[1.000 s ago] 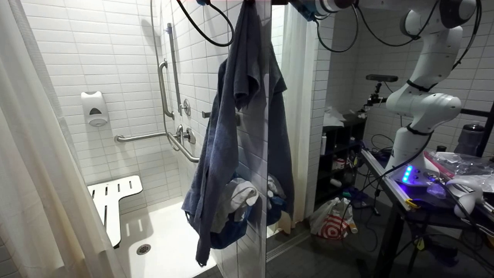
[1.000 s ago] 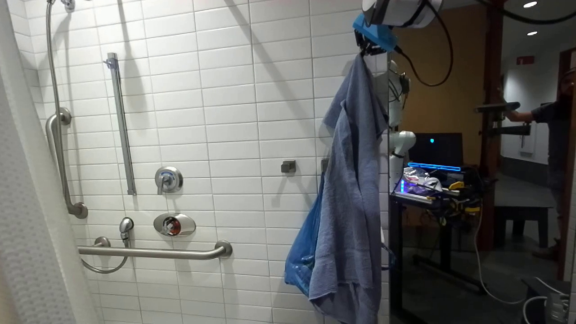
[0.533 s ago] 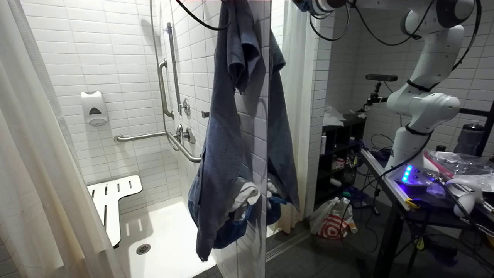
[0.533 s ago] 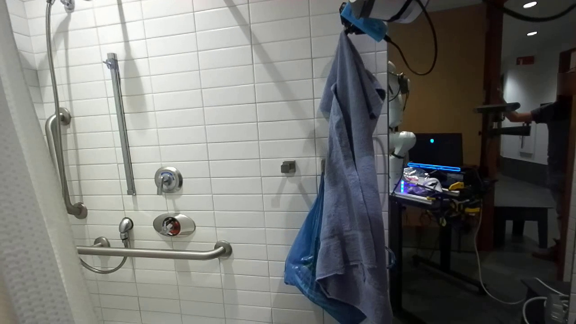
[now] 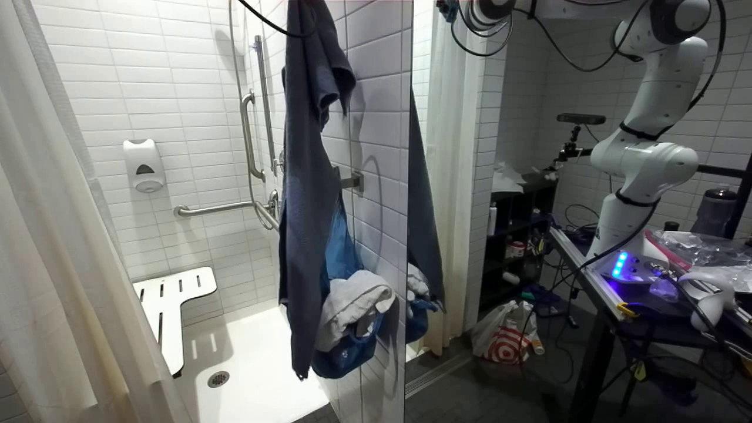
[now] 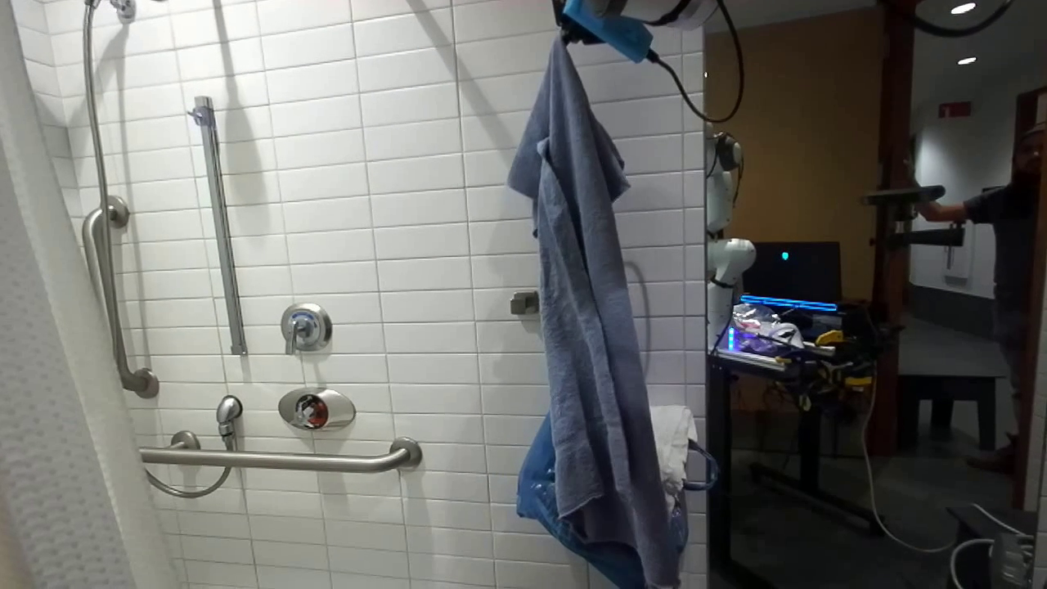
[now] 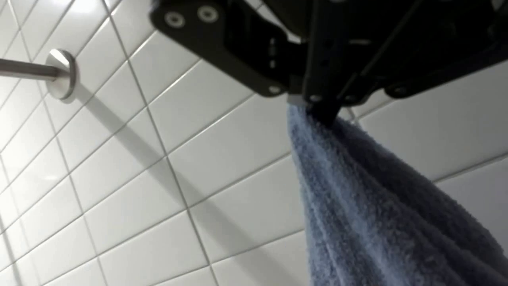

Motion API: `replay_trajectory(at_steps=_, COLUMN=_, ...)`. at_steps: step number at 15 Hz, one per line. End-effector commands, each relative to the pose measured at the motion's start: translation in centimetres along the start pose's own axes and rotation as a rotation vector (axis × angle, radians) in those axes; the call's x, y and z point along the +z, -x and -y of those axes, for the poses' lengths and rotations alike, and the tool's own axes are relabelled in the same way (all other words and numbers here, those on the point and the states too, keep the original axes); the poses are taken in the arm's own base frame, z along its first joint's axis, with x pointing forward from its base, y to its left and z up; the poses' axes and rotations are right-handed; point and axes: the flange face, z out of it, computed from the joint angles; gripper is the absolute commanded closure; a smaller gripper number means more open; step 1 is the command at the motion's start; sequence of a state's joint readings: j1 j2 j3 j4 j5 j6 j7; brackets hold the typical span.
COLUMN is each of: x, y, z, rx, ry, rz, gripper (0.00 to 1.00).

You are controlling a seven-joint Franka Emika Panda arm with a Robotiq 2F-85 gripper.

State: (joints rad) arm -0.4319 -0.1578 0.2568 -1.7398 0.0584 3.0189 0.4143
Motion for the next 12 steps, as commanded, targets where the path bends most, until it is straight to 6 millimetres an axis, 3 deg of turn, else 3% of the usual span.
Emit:
replay_trajectory(at_steps=1, x=0.7, y=0.4, z=2.8, rx=-0.046, ry=-0.063, rz=0.024, gripper=1.00)
replay_trajectory(at_steps=7, x=2.7, y=0.5, z=5.3, rx=-0.075, ry=-0.116, rz=0.107, gripper=1.00)
replay_trajectory(at_steps=12, x=4.3, y=-1.2, z=3.9, rx=-0.055, ry=-0.106, rz=0.153, gripper=1.00)
